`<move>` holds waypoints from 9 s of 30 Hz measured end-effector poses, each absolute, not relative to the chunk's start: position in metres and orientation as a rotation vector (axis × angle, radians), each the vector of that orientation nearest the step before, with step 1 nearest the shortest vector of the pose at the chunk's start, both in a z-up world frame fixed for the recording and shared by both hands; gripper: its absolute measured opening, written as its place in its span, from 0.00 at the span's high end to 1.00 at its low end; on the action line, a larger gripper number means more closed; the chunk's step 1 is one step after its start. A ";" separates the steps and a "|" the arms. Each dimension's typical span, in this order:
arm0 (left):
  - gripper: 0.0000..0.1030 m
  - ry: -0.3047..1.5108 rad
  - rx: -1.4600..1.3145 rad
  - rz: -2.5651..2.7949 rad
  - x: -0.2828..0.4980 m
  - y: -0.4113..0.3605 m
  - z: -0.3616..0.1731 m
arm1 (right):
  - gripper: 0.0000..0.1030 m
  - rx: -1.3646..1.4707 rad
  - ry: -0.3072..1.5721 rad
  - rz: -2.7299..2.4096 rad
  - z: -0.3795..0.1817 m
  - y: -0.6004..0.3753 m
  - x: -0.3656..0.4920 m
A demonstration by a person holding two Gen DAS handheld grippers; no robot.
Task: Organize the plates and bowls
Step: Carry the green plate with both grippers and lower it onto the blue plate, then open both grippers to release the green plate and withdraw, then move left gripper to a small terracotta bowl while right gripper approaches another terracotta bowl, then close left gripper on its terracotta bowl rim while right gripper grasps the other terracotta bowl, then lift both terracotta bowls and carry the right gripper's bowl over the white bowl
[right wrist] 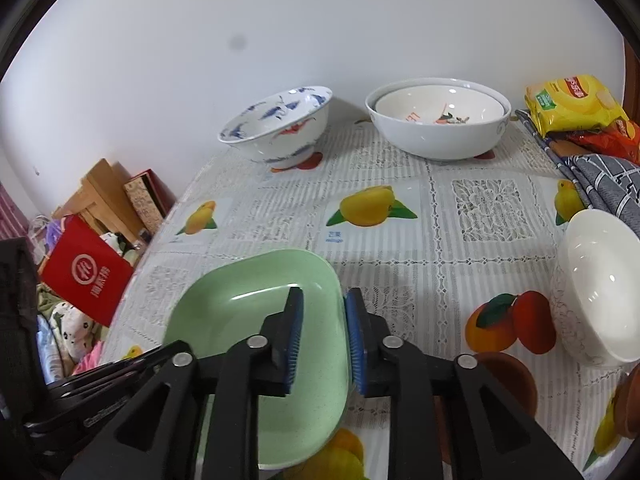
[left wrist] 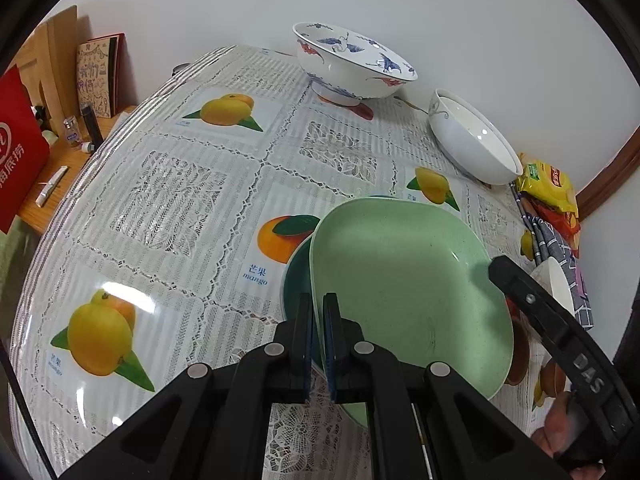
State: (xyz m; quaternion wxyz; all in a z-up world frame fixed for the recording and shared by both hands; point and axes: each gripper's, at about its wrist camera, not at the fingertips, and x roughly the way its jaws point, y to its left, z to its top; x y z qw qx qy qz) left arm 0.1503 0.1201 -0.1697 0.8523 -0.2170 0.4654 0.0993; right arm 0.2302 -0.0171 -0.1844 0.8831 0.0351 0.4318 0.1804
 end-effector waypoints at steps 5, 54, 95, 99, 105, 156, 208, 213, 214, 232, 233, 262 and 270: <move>0.94 0.978 -0.454 0.223 0.149 0.120 -0.170 | 0.61 0.050 0.962 0.370 -0.179 -0.027 0.227; 0.85 0.988 -0.416 0.175 0.139 0.106 -0.167 | 0.91 0.035 0.919 0.309 -0.206 -0.016 0.240; 0.66 1.032 -0.286 0.115 0.119 0.079 -0.151 | 0.68 0.086 0.971 0.357 -0.187 -0.037 0.233; 0.66 1.028 -0.269 0.099 0.116 0.073 -0.144 | 0.55 0.070 0.915 0.336 -0.171 -0.045 0.224; 0.66 0.997 -0.267 0.078 0.111 0.064 -0.126 | 0.41 0.081 0.789 0.248 -0.141 -0.078 0.202; 0.66 0.910 -0.195 -0.050 0.106 -0.097 -0.101 | 0.15 0.196 0.713 -0.150 -0.121 -0.280 0.112; 0.64 1.047 -0.210 -0.123 0.218 -0.069 -0.196 | 0.49 0.208 1.038 -0.279 -0.222 -0.278 0.177; 0.64 1.032 -0.176 -0.122 0.216 -0.073 -0.197 | 0.49 0.279 1.029 -0.283 -0.221 -0.287 0.173; 0.64 1.028 -0.169 -0.116 0.216 -0.074 -0.198 | 0.48 0.294 1.030 -0.281 -0.221 -0.288 0.174; 0.88 1.014 -0.291 -0.103 0.212 -0.056 -0.202 | 0.90 0.334 0.986 -0.251 -0.220 -0.284 0.176; 0.89 1.016 -0.299 -0.108 0.212 -0.055 -0.202 | 0.91 0.341 0.980 -0.247 -0.219 -0.284 0.175; 0.90 0.926 -0.153 -0.174 0.216 -0.071 -0.077 | 0.92 0.388 0.723 -0.150 -0.096 -0.268 0.167; 0.90 0.878 -0.115 -0.145 0.246 -0.075 -0.051 | 0.92 0.360 0.681 -0.121 -0.053 -0.257 0.208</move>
